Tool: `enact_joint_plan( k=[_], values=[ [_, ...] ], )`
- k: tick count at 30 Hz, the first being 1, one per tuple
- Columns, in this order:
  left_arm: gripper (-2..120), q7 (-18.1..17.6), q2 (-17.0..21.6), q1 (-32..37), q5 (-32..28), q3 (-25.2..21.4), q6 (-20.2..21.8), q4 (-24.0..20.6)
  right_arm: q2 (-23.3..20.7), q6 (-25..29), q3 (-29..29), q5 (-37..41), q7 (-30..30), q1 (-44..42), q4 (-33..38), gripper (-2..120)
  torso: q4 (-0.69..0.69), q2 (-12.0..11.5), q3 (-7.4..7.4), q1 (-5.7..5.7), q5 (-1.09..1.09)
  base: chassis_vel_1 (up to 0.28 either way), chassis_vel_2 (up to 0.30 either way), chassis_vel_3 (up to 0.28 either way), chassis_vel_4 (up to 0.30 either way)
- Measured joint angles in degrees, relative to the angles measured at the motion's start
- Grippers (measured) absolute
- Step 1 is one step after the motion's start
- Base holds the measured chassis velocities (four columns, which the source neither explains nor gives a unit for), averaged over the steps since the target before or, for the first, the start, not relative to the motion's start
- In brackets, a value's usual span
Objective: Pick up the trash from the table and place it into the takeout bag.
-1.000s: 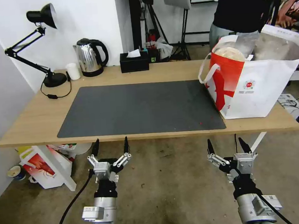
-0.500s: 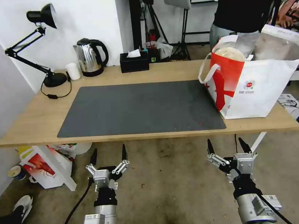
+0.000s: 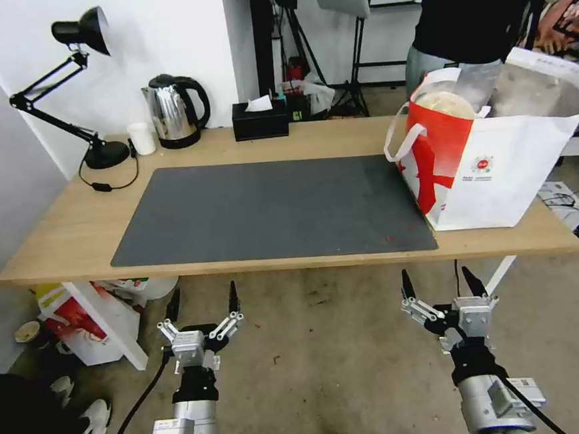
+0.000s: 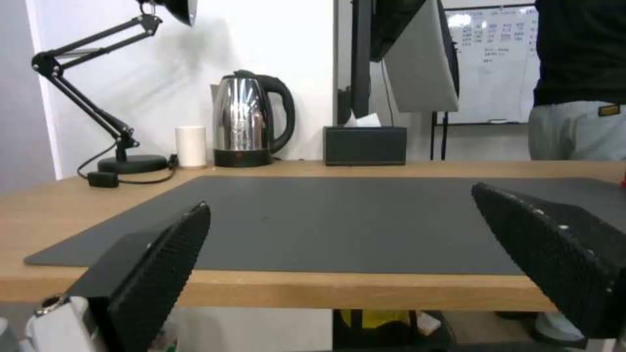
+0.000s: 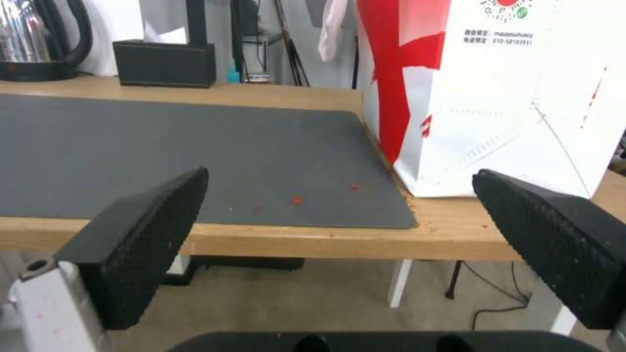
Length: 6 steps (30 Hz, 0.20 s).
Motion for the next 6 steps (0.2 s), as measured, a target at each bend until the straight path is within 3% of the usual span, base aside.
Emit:
enact_joint_plan(
  k=[6],
  values=[
    [100,0.0,0.0,-0.1,-0.1,-0.1,0.0,0.9,0.0,0.0,0.0,0.0,0.0,0.0,0.0,100,0.00,0.0,0.00,0.00,0.00,0.000,0.000,0.000,0.000]
  ],
)
